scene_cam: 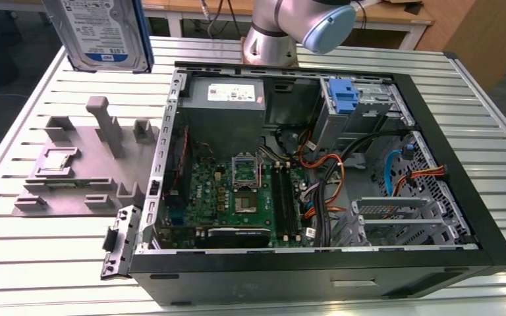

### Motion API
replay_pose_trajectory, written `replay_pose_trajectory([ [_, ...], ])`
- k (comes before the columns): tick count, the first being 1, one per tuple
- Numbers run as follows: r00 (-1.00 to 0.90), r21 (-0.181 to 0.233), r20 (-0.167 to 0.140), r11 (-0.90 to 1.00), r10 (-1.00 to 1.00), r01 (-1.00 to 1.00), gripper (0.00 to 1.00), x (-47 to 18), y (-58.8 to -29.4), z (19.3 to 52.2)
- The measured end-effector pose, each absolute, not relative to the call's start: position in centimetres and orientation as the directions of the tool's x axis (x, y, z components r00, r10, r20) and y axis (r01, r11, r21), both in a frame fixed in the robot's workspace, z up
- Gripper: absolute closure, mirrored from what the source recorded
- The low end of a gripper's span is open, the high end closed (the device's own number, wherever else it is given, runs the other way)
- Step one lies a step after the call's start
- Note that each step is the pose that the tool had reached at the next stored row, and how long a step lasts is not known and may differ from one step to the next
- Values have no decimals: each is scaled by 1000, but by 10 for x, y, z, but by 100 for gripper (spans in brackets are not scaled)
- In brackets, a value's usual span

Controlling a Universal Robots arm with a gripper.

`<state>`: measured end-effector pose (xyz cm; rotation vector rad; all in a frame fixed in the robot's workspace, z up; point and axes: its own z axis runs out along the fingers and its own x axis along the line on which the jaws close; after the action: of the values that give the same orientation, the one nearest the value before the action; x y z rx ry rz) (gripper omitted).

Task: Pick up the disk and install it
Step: 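Pick up the disk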

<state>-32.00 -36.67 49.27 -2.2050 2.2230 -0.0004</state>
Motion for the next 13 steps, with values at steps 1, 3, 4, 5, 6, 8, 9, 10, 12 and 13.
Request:
replay_pose_trajectory([
  [1, -8, -9, -8, 8, -1000, -1000, 63, -320, -367, 492],
  [3, -8, -12, -10, 8, -1000, -1000, 63, -320, -368, 492],
  [4, -8, -12, -10, 8, -1000, -1000, 63, -320, -369, 492],
  [5, -8, -12, -11, 8, -1000, -1000, 63, -320, -370, 492],
  [6, -8, -12, -11, 9, -1000, -1000, 63, -318, -371, 492],
  [8, -9, -12, -11, 9, -1000, -1000, 63, -315, -371, 492],
  [9, -10, -12, -11, 10, -1000, -1000, 63, -313, -372, 492],
  [10, -10, -12, -11, 10, -1000, -1000, 63, -311, -372, 492],
  [12, -10, -12, -11, 10, -1000, -1000, 63, -307, -374, 492],
  [13, -10, -12, -11, 11, -1000, -1000, 63, -305, -374, 492],
])
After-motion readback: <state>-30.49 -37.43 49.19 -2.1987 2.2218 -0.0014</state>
